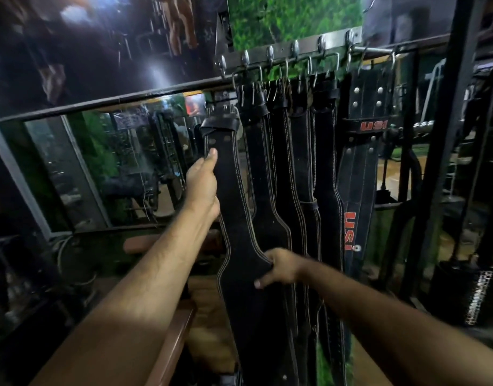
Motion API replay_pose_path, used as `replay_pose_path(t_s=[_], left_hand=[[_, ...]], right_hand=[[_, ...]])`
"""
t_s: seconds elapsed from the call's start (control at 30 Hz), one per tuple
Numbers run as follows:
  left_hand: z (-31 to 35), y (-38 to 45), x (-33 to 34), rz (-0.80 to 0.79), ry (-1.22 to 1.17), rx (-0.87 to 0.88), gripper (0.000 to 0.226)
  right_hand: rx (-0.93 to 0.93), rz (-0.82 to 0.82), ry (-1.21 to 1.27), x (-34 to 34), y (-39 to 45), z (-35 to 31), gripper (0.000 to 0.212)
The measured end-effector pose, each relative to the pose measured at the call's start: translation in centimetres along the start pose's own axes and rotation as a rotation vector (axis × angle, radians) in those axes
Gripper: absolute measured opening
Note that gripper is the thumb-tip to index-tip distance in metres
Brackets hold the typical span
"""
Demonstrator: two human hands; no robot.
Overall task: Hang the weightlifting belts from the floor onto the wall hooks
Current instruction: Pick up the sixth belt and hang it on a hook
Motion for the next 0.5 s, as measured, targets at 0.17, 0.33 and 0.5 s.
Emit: replay_pose_path(t_s=[0.17,0.33,0.5], left_hand=[[-2.3,-0.4,-1.2,0.079,0.053,-0.008,0.05],[-2.9,-1.7,-1.0,0.112,0.11,-0.015,0.027],[-3.4,-2.8,-0.5,0.051,0.148,0.012,0.021]], right_hand=[[-0.052,0.258,0.822,-5.5,0.9,-6.0,0.018],[-0.175,0.352,0.955,-10.1,1.1,-11.6,0.034],[-0.208,0.405,0.829,-12.2,2.3,-14.9,0.034]])
Point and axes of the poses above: each hand's wrist, its own y-axis towards the middle knuckle, its own x-axis out of the palm, z = x × y, the point moved 8 cm from there along y, towards the middle knuckle, and after that the axes turned 15 degrees about z, right-handed, at the moved point
